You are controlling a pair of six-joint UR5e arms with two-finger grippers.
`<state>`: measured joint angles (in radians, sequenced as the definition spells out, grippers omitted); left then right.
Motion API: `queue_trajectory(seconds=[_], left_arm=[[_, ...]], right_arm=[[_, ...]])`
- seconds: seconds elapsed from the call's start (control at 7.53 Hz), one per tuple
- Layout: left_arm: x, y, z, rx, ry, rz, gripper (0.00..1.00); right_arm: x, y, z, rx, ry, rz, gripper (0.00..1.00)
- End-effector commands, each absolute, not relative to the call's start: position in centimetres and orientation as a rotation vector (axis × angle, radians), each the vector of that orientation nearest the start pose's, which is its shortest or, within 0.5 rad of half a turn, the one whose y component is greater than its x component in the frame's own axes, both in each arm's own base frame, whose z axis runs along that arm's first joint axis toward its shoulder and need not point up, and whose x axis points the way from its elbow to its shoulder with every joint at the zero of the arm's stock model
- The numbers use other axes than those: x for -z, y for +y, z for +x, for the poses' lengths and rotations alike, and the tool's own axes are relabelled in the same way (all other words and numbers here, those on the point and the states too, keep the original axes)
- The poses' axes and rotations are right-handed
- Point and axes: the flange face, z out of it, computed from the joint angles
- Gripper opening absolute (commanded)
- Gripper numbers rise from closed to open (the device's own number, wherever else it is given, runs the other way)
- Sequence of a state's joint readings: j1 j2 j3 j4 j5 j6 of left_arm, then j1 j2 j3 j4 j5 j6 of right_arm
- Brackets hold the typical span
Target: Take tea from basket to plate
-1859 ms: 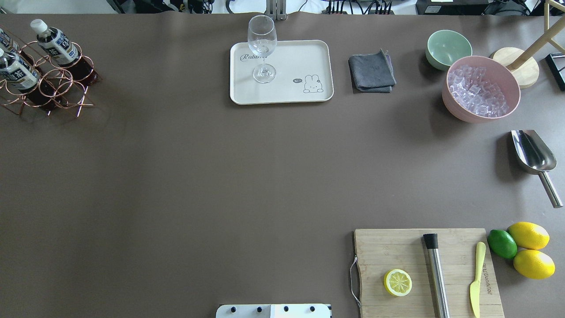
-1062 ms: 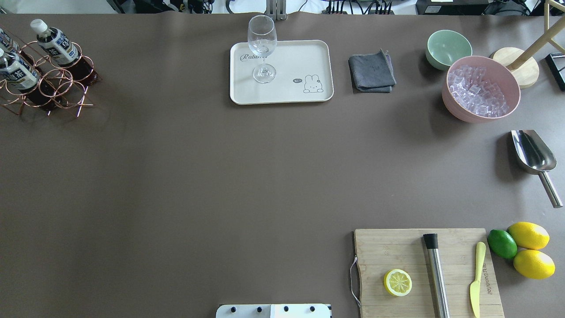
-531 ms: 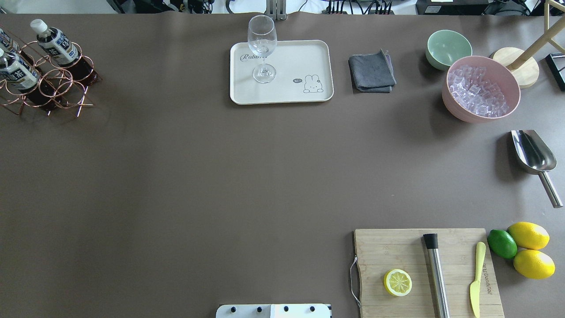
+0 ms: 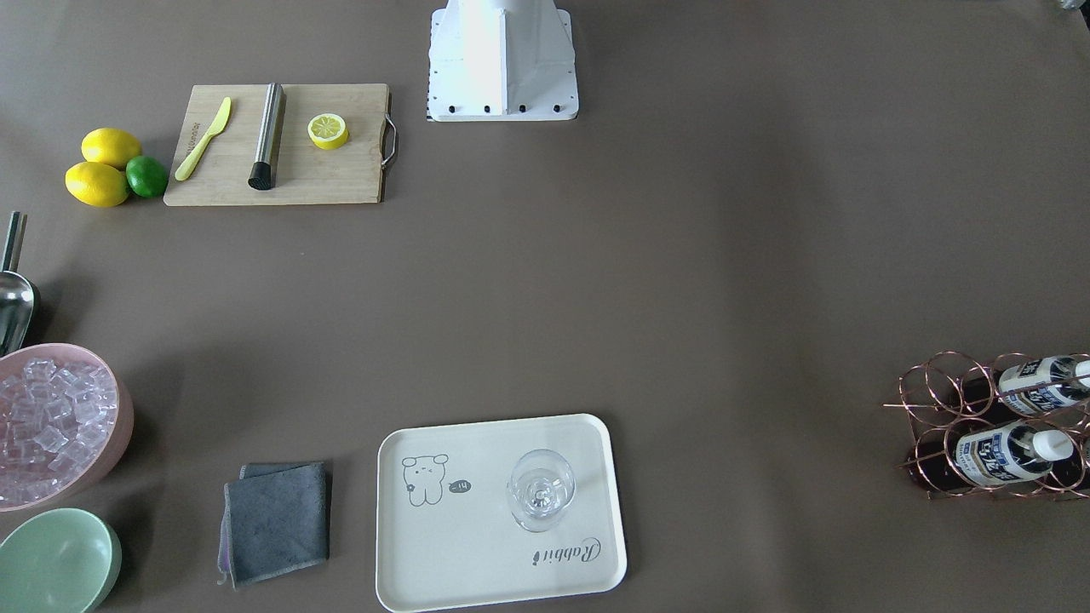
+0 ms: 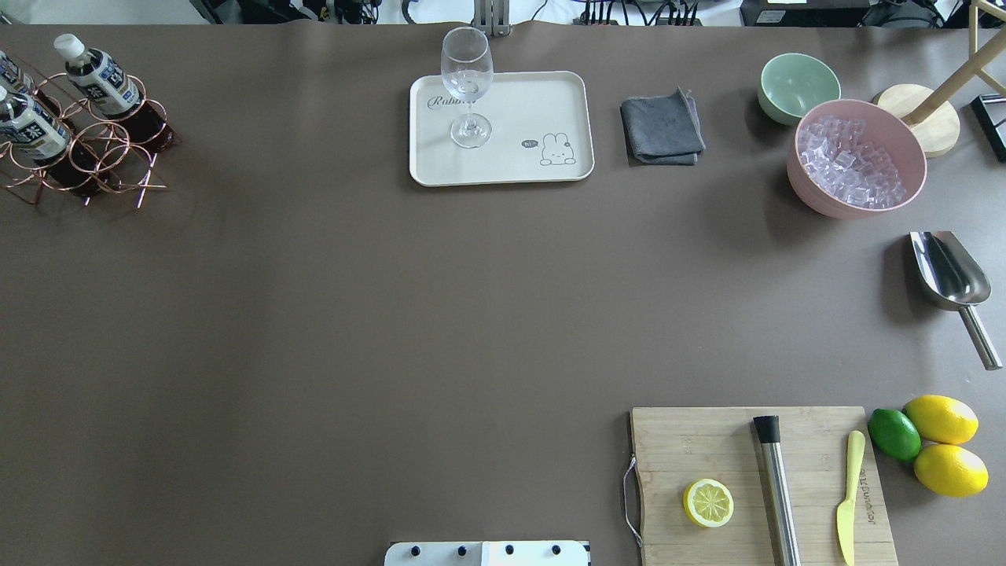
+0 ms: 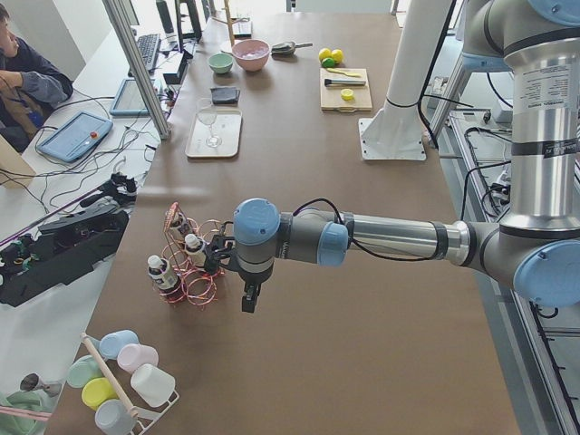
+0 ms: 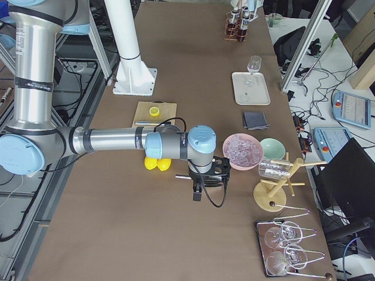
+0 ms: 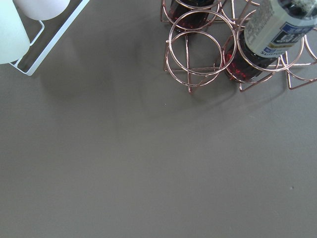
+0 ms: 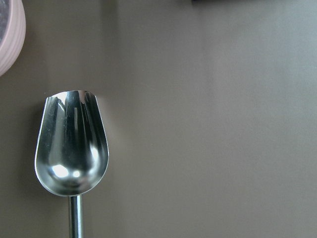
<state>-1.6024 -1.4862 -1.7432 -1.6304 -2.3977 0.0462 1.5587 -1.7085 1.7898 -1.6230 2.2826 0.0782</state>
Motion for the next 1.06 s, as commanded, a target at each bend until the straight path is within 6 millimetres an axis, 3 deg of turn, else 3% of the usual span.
queue_trajectory(seconds=[0.0, 0.66, 0.8, 0.93], left_arm=[[-59.5, -46.2, -7.4, -0.146, 0.821, 0.213, 0.98], [-54.8, -49.2, -7.1, -0.318, 0.869, 0.359, 0.98], [-55.8, -49.1, -7.0, -0.41, 0.856, 0.385, 0.98], [-55.3, -49.0, -7.1, -0.434, 0.853, 0.406, 0.98]], right_arm=[[-62.4, -43.5, 6.4, -0.054, -0.712, -0.004, 1.0], [-62.4, -43.5, 6.4, -0.054, -0.712, -0.004, 1.0], [-62.4, -43.5, 6.4, -0.056, -0.712, -0.003, 1.0], [-62.4, -43.5, 6.4, -0.054, -0.712, -0.004, 1.0]])
